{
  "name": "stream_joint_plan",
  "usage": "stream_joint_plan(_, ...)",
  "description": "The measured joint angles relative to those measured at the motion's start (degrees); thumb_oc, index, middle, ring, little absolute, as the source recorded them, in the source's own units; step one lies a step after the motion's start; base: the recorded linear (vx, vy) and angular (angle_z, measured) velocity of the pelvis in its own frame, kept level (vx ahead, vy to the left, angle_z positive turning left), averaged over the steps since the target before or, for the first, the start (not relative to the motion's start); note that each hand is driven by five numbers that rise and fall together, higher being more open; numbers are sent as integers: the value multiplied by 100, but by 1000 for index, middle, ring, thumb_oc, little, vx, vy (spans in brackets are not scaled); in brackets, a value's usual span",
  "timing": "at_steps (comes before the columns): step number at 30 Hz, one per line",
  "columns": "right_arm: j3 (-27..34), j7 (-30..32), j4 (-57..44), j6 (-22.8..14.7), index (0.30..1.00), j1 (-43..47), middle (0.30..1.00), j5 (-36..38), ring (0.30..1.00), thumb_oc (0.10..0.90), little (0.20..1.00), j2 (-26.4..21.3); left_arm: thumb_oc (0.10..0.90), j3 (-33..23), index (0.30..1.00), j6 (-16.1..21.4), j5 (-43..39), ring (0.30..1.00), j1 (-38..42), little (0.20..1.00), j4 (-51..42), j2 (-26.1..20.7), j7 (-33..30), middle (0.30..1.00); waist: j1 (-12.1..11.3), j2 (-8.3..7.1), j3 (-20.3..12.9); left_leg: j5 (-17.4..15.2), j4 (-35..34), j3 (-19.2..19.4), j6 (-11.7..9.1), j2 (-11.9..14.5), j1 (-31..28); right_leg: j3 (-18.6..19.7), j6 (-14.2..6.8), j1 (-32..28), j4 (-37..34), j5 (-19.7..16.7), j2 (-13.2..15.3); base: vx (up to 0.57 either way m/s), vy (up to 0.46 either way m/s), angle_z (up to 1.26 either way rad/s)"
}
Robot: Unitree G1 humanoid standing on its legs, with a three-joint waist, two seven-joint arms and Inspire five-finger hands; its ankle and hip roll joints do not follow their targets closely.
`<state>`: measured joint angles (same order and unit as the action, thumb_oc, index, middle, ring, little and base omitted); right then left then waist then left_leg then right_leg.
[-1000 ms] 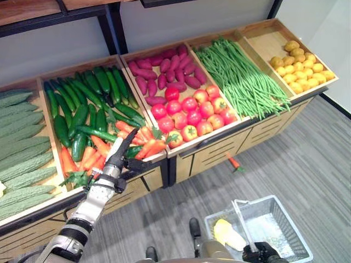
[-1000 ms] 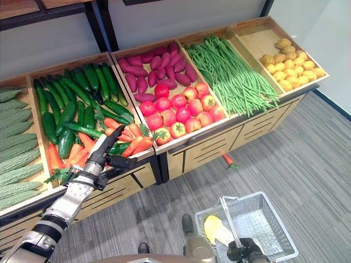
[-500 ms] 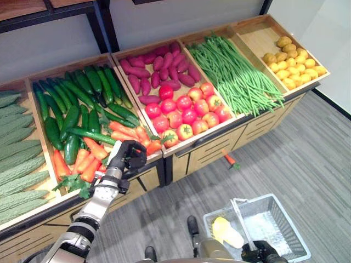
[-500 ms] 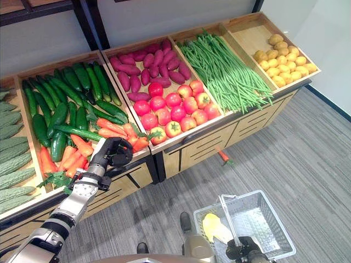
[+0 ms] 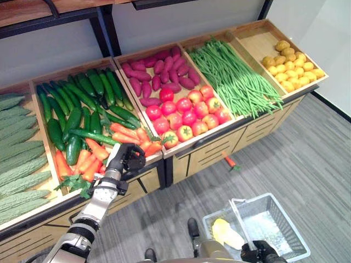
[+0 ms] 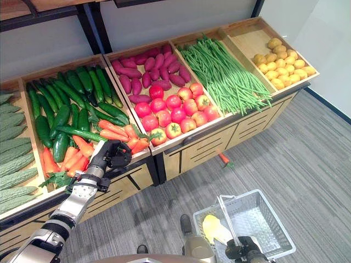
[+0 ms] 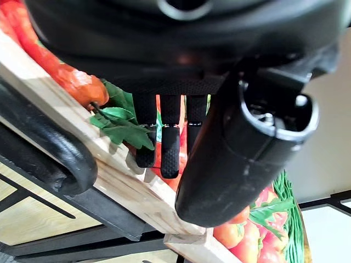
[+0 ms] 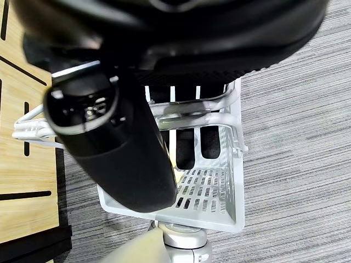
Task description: Get the vegetables into the basket
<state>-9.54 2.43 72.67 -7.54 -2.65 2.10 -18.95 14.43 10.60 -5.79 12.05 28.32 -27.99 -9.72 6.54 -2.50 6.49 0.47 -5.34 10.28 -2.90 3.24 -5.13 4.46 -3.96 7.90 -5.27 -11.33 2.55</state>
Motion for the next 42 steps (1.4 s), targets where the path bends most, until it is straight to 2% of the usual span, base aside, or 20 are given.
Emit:
stream_joint_plan(3,1,-2,9,-1,300,-31,300,0,300,400,300,2,400,-312,300,35,-3,300,-79,300,-820,-18,-173,300,-51,-16,2,-1,7,-6,1,-4,-1,-5,5,-8,12,-8,3,0,0,0)
stream_joint_plan(8,0,-15,9,-2,300,-22,300,0,300,400,300,24,400,-504,300,233,-88,300,-60,300,-1277,-94,-319,300,-61,-32,10,-6,-4,-9,2,-7,-50,-8,0,-57,-1,1,10,0,0,0)
stream_joint_plan(9,1,-18,15,-2,300,-26,300,0,300,400,300,24,437,-504,352,260,-99,352,-60,352,-1333,-96,-322,352,-75,-33,11,-5,-4,-12,2,-7,-50,-10,0,-60,-1,2,13,0,0,0)
stream_joint_plan(10,0,-19,18,-2,300,-28,300,0,300,400,300,24,753,-503,794,285,-98,794,-60,794,-1371,-98,-322,794,-78,-33,11,-5,-4,-16,2,-8,-54,-12,0,-64,-1,3,15,0,0,0)
stream_joint_plan(11,0,-22,14,-2,300,-25,300,0,300,400,300,24,900,-499,1000,287,-93,1000,-61,1000,-1406,-108,-320,1000,-79,-34,11,-6,-4,-18,1,-12,-53,-12,1,-62,-1,4,18,0,0,0)
stream_joint_plan(14,0,-29,12,-2,300,-21,300,0,300,400,300,24,900,-481,1000,285,9,1000,-61,1000,-1412,-172,-308,1000,-77,-37,13,-6,-4,-18,1,-12,-49,-11,0,-60,-1,4,18,0,0,0)
stream_joint_plan(18,-5,-44,9,-2,300,-16,300,0,300,400,300,24,900,-122,1000,267,477,1000,-61,1000,-1406,-521,-252,1000,-80,-42,16,-6,-2,-17,1,-16,-20,-9,-1,-28,-1,2,20,0,0,0)
stream_joint_plan(25,-62,-38,-4,-3,300,15,300,0,300,400,300,24,900,397,1000,180,1041,1000,-6,1000,-976,-508,-144,1000,-30,-42,16,-7,21,-6,3,-14,28,-3,0,22,0,-1,15,0,0,0)
stream_joint_plan(36,-99,1,3,-3,300,9,300,1,300,400,300,36,900,646,1000,89,1480,1000,77,1000,-899,-445,-144,1000,49,-41,16,-6,22,10,3,-12,19,10,0,23,-1,0,10,0,0,0)
stream_joint_plan(42,-100,19,12,-3,300,5,300,4,300,400,300,54,900,830,1000,21,1905,1000,263,1000,-380,-389,-282,1000,60,-40,15,-7,22,36,3,-8,9,29,1,25,-1,-1,0,0,0,0)
